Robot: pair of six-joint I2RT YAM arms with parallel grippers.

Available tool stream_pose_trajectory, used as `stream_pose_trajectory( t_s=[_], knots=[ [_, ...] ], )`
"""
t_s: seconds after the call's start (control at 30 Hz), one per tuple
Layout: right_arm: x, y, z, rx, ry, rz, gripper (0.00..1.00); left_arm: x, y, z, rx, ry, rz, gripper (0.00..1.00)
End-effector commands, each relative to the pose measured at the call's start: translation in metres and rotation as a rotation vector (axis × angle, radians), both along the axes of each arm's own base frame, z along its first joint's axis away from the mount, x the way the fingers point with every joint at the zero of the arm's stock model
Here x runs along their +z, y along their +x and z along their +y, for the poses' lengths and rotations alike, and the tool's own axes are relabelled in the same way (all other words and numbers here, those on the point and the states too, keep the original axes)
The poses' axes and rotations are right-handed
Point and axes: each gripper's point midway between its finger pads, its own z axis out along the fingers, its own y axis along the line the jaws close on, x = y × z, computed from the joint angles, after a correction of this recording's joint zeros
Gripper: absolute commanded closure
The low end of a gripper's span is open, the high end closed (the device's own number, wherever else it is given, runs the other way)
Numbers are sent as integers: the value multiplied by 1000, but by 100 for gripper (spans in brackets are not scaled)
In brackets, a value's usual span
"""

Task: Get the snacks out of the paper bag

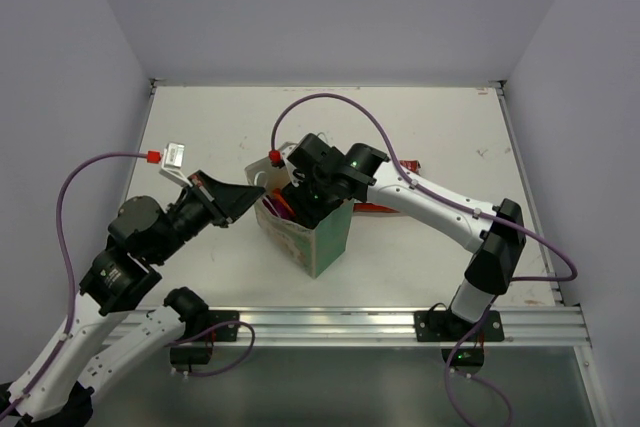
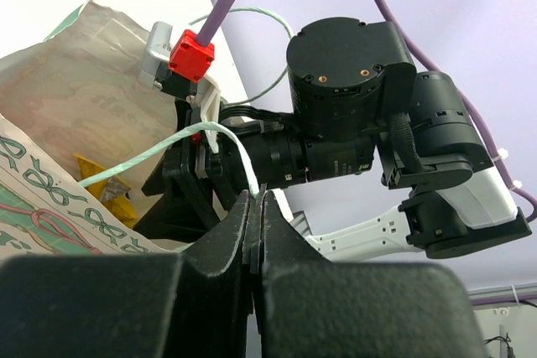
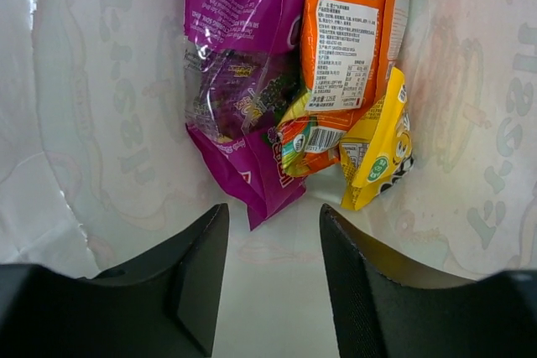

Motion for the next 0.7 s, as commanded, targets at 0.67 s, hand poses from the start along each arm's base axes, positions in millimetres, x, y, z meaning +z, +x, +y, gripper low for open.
stream_pose_trajectory(
  t_s=[0.67],
  knots=[
    [-12,32,-13,-8,-48,-49,24,9,-6,-1,-24,-13,-31,100]
  ],
)
